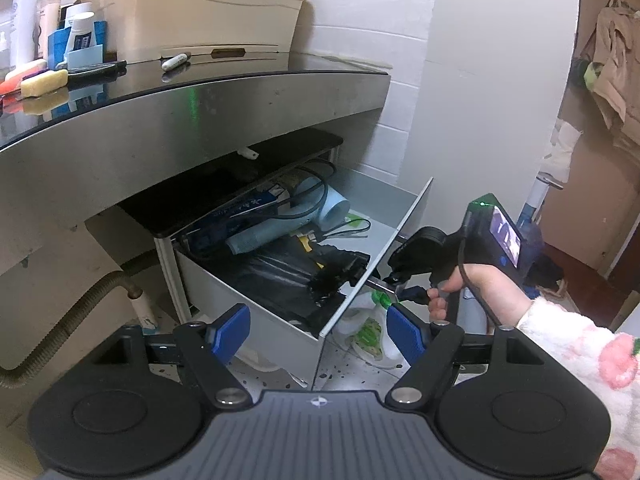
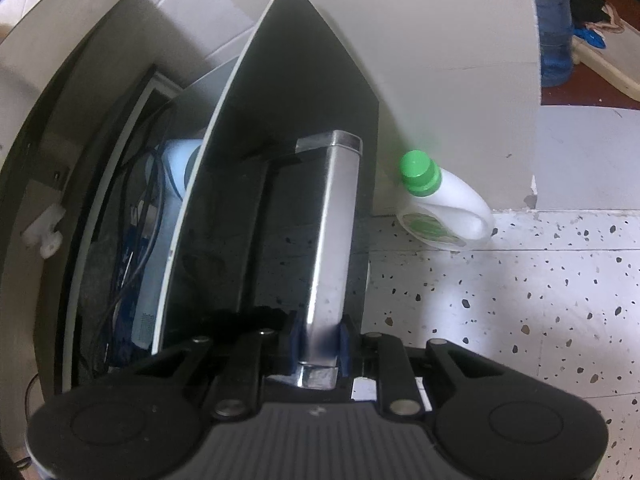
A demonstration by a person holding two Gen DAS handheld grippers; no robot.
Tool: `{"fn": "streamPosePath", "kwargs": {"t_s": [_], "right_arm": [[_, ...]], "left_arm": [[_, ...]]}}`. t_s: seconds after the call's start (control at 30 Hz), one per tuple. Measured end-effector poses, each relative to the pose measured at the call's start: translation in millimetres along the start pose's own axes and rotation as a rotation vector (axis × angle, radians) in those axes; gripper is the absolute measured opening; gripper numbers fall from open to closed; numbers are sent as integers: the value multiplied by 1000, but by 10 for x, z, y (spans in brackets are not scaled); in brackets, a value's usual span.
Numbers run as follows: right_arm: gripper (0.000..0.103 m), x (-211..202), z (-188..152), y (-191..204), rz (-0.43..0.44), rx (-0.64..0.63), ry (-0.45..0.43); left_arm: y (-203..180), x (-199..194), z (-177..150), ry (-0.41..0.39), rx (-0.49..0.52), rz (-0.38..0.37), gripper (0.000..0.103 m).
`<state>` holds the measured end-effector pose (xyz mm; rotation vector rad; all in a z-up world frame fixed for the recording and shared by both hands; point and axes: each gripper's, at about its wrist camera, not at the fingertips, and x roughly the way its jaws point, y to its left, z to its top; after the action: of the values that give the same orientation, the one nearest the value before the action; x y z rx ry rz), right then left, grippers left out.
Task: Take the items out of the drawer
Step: 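Push the drawer shut by its silver handle with the right tool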
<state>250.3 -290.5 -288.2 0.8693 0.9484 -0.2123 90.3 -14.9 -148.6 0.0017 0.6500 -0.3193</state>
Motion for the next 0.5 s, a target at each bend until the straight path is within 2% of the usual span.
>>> {"fn": "streamPosePath", "kwargs": {"t_s": [0.5], "right_arm": [[19,370,14,491,-5,-2,25]], "left_arm": [[156,7,69,-4,-6,30,75]]}}
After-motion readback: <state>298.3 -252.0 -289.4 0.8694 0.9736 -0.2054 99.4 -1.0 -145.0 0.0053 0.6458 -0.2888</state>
